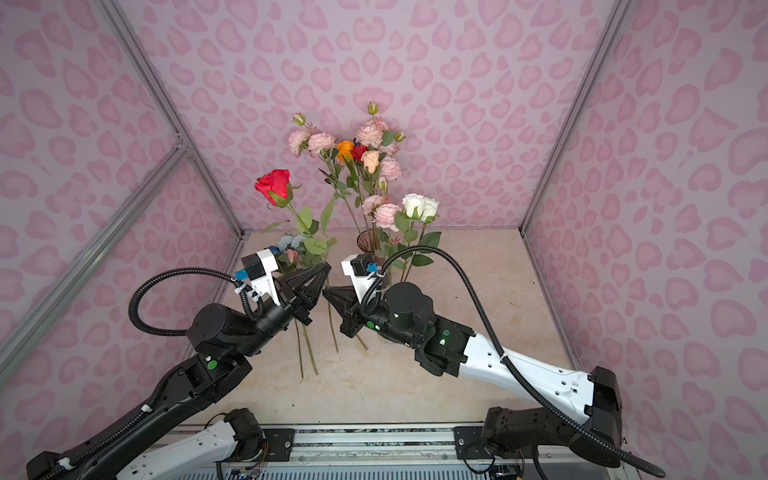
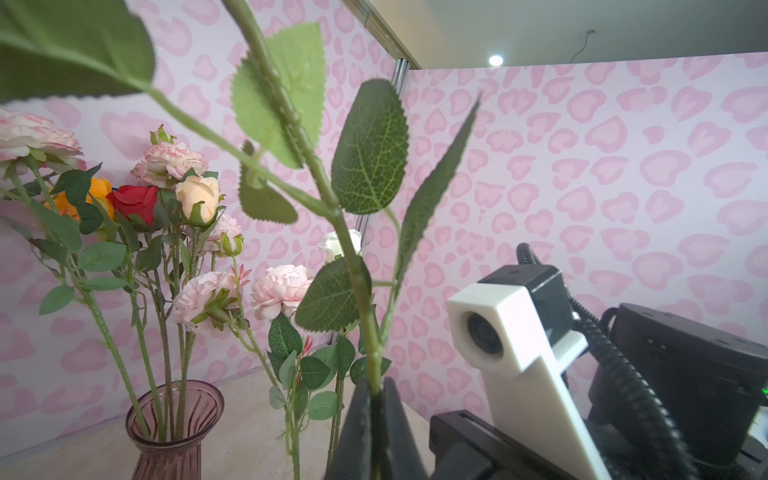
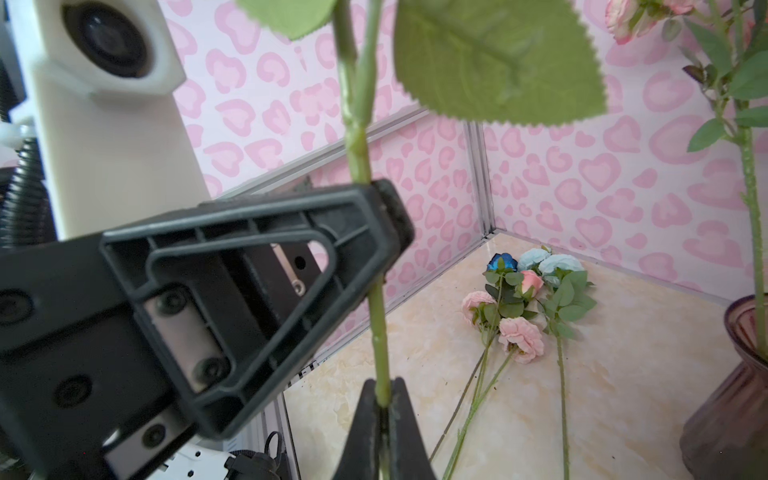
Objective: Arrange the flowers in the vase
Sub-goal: 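Lift the red rose with the right gripper while the left gripper releases and withdraws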
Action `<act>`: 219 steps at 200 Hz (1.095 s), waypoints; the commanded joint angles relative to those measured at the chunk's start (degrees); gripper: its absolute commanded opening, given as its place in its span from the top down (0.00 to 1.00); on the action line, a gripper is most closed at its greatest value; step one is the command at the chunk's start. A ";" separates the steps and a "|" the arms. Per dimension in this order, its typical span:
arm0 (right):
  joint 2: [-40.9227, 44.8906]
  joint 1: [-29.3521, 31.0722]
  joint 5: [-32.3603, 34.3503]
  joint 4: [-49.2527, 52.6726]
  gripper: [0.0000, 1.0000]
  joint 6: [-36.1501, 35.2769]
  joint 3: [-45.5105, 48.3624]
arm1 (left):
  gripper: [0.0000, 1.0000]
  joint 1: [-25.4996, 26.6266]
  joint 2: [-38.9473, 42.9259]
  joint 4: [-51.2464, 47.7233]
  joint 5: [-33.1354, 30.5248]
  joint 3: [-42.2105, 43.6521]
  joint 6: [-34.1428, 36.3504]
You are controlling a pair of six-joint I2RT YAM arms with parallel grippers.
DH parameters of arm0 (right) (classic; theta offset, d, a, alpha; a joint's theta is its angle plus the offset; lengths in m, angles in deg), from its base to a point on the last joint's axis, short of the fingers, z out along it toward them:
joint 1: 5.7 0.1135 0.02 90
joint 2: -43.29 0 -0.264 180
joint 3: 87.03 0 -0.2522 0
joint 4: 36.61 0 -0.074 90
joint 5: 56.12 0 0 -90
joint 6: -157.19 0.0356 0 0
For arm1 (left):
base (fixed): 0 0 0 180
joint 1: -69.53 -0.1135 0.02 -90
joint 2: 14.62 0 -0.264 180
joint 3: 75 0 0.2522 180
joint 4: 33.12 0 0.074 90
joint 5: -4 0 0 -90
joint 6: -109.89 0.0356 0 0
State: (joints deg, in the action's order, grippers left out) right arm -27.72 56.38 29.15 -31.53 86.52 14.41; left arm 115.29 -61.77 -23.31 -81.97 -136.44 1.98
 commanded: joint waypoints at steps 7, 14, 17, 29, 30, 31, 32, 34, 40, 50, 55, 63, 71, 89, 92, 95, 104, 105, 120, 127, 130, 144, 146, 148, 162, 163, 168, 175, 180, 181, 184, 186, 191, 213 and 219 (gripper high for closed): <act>-0.33 -0.17 1.25 -2.47 1.00 0.39 -0.12 | 0.94 0.04 1.02 0.96 0.30 0.49 -0.03; -0.43 -0.19 1.22 -1.99 1.00 0.35 -0.49 | 0.94 0.05 1.30 1.24 -0.15 0.83 -0.10; -0.53 -0.15 1.22 -1.78 1.00 0.31 -0.57 | 0.94 0.03 1.44 1.33 -0.24 0.97 -0.07; -0.72 -0.11 1.47 -1.50 1.00 0.35 -0.70 | 0.93 0.03 1.63 1.40 -0.34 1.15 0.13; -0.72 -0.11 1.47 -1.50 1.00 0.35 -0.74 | 0.93 0.03 1.63 1.35 -0.34 1.08 0.14; -0.72 -0.12 1.48 -1.50 1.00 0.35 -0.67 | 0.93 0.03 1.63 1.32 -0.34 1.09 0.19; -0.72 -0.16 1.48 -1.55 1.00 0.35 -0.67 | 0.93 0.03 1.63 1.22 -0.34 1.09 0.22; -0.69 -0.20 1.48 -1.58 1.00 0.35 -0.62 | 0.92 0.03 1.63 1.11 -0.34 0.97 0.24; -0.67 -0.13 1.57 -1.67 1.00 0.32 -0.47 | 0.88 0.10 1.72 0.59 -0.34 0.73 0.32; -0.80 -0.13 1.89 -1.70 1.00 0.35 -0.33 | 0.87 0.09 1.78 -0.50 -0.53 0.16 0.61; -0.84 -0.11 1.99 -1.75 1.00 0.23 -0.35 | 0.87 0.11 1.85 -0.86 -0.48 0.06 0.77; -0.91 -0.13 2.13 -1.84 1.00 0.02 -0.26 | 0.84 0.04 2.02 -1.15 -0.84 -0.09 0.91; -1.08 -0.19 2.40 -1.95 1.00 -0.08 -0.33 | 0.81 0.06 2.22 -1.39 -1.64 0.02 0.79; -1.72 -0.12 2.61 -1.35 1.00 -0.68 -0.80 | 0.65 0.03 2.79 -1.90 -3.58 0.41 0.51; -1.80 -0.12 2.62 -1.17 1.00 -0.82 -0.92 | 0.60 0.03 2.84 -2.07 -3.81 0.52 0.47; -1.83 -0.12 2.62 -1.04 1.00 -0.91 -1.01 | 0.58 0.06 2.92 -2.35 -4.00 0.47 0.62; -2.08 -0.17 3.26 -1.11 1.00 -1.14 -1.06 | 0.56 0.05 3.36 -3.54 -4.82 0.16 1.43; -2.10 -0.19 3.33 -1.22 1.00 -1.18 -1.00 | 0.56 0.04 3.42 -3.71 -4.95 0.10 1.50; -2.59 -0.54 4.81 -3.14 1.00 -0.79 -0.99 | 0.52 0.04 4.81 -4.94 -6.49 0.69 1.68; -2.94 -0.73 4.97 -3.72 1.00 -0.93 -1.39 | 0.50 0.04 5.56 -4.94 -7.11 1.44 1.56; -3.06 -0.85 5.26 -3.76 1.00 -1.08 -1.54 | 0.49 0.11 5.90 -4.99 -7.35 1.75 1.44; -4.00 -1.56 5.69 -3.11 1.00 -1.66 -2.72 | 0.48 0.04 7.71 -5.81 -6.93 2.98 1.47; -4.15 -1.82 5.56 -3.03 1.00 -1.60 -2.88 | 0.47 0.03 7.94 -5.99 -6.87 3.02 1.47; -4.30 -2.00 5.45 -2.94 1.00 -1.58 -3.12 | 0.47 0.08 8.33 -6.24 -6.85 3.09 1.48; -5.25 -3.14 4.55 -2.95 1.00 -1.01 -3.72 | 0.47 0.03 10.67 -7.79 -7.10 3.84 1.38; -5.27 -3.21 4.51 -2.89 1.00 -0.99 -3.79 | 0.47 0.03 10.81 -7.86 -7.10 3.87 1.43; -5.37 -3.33 4.53 -2.74 1.00 -1.20 -3.90 | 0.47 0.04 11.82 -8.55 -7.30 4.01 1.55; -5.20 -3.59 4.84 -2.37 1.00 -1.55 -4.08 | 0.47 0.06 13.11 -9.92 -8.00 4.16 1.78; -4.91 -3.61 5.18 -2.03 1.00 -2.22 -4.25 | 0.47 0.05 14.01 -11.14 -8.91 4.20 1.97; -4.83 -3.58 5.26 -1.95 1.00 -2.38 -4.27 | 0.47 0.04 14.19 -11.25 -9.11 4.19 2.03; -4.52 -3.61 5.52 -1.62 1.00 -2.89 -4.48 | 0.47 0.03 14.79 -12.12 -9.71 4.42 2.23; -4.33 -3.59 5.74 -1.27 1.00 -3.29 -4.64 | 0.47 0.03 15.09 -12.27 -10.33 4.52 2.32; -3.72 -3.64 6.35 -0.38 1.00 -4.21 -5.14 | 0.47 0.03 15.96 -14.63 -11.59 4.90 2.35; -0.22 -3.66 9.58 4.10 1.00 -8.92 -7.40 | 0.47 0.03 19.91 -18.37 -17.98 8.60 0.26; 0.78 -3.82 10.21 5.25 1.00 -10.09 -8.06 | 0.47 0.03 21.01 -18.88 -18.91 9.91 -0.59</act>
State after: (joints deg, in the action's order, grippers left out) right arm -29.77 52.71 35.49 -28.93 82.15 8.31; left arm 115.34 -43.54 -36.25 -94.01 -129.84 3.36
